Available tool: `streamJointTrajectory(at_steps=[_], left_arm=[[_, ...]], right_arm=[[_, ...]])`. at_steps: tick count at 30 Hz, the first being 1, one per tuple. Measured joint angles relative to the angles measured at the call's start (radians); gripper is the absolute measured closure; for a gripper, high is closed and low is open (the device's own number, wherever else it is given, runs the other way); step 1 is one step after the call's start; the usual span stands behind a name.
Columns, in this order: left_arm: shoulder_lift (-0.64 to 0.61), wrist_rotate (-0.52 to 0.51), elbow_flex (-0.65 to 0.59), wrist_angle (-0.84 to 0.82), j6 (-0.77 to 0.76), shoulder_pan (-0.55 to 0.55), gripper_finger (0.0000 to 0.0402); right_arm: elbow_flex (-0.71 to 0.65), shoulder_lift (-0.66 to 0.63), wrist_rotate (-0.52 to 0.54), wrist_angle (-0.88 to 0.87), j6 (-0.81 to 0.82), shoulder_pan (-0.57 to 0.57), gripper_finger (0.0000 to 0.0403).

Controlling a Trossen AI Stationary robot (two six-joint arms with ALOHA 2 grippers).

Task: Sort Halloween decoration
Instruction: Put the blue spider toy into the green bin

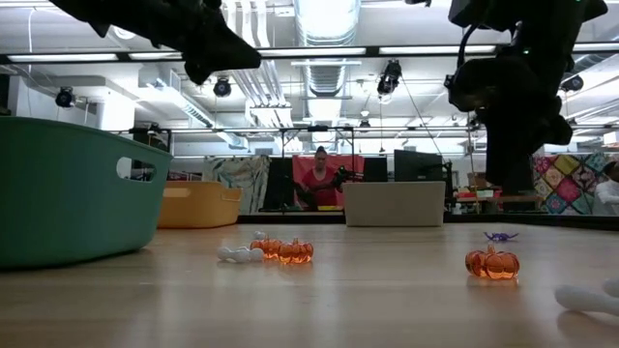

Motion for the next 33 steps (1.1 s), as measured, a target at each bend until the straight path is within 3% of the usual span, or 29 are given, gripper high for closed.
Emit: streamJointTrajectory(at_steps=[9,14,19,25,33], left_arm=[[0.173,0.1,-0.001,0.254,0.0,-0.048,0.0345],[0.294,0.1,-0.001,0.407,-0.001,-0.088,0.0345],[0.403,0.101,0.019,0.539,0.001,-0.123,0.0347],[0.533,0.101,0.117,0.479,0.001,-0.134,0.035],[0.561,0.102,0.27,0.116,0.093,-0.135,0.035]], right_arm=[[-0.026,0.015,-0.011,-0.01,-0.193,0.026,0.0286],[-0.075,0.012,-0.001,0.045,-0.395,0.097,0.0276],[-0.148,0.009,0.073,0.111,-0.42,0.143,0.0286],[-0.178,0.009,0.081,0.115,-0.324,0.142,0.0303],[-0.177,0.009,0.063,0.118,-0.285,0.142,0.0322]])
